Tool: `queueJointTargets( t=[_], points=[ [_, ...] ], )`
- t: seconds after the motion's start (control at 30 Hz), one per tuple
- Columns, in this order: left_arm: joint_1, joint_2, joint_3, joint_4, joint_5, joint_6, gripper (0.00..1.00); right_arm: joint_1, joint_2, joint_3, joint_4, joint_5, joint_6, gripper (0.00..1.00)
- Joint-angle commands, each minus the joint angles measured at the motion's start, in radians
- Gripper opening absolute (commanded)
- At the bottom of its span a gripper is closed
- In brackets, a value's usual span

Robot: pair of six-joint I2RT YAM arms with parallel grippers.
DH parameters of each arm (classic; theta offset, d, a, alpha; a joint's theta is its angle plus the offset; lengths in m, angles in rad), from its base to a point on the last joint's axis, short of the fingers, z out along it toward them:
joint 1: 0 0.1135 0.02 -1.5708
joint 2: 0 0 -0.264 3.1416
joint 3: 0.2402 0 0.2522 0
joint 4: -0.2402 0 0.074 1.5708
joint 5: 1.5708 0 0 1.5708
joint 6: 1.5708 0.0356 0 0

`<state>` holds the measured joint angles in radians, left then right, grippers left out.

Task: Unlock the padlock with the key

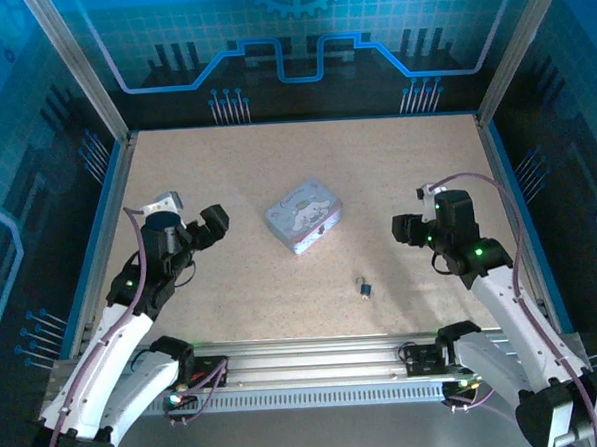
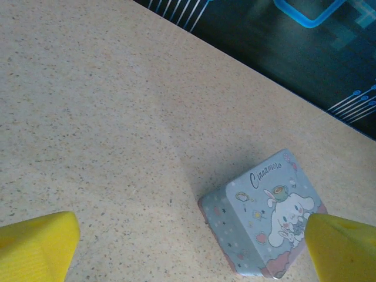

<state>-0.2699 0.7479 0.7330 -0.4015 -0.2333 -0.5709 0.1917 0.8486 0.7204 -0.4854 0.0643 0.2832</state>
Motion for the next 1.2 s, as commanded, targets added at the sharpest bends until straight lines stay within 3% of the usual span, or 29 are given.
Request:
queueJointTargets(
  t=[0.0,0.33,0.67,1.17],
  points=[
    [0.009,-0.01,0.036,-0.029,-0.061,0.035,0.99,-0.04,-0.036,-0.041,0.099,0.048,-0.048,0.72],
    [0.01,-0.01,0.029,-0.013,-0.089,0.058,0.99,-0.132,-0.071,-0.156,0.271,0.072,-0.123,1.0],
    [0.011,0.0,0.007,0.0,-0.126,0.074,0.99,-0.176,0.004,-0.318,0.563,0.07,-0.206,1.0],
    [0.014,0.02,-0.001,0.019,-0.146,0.081,0.99,-0.184,0.292,-0.352,0.899,0.08,-0.201,1.0]
  ],
)
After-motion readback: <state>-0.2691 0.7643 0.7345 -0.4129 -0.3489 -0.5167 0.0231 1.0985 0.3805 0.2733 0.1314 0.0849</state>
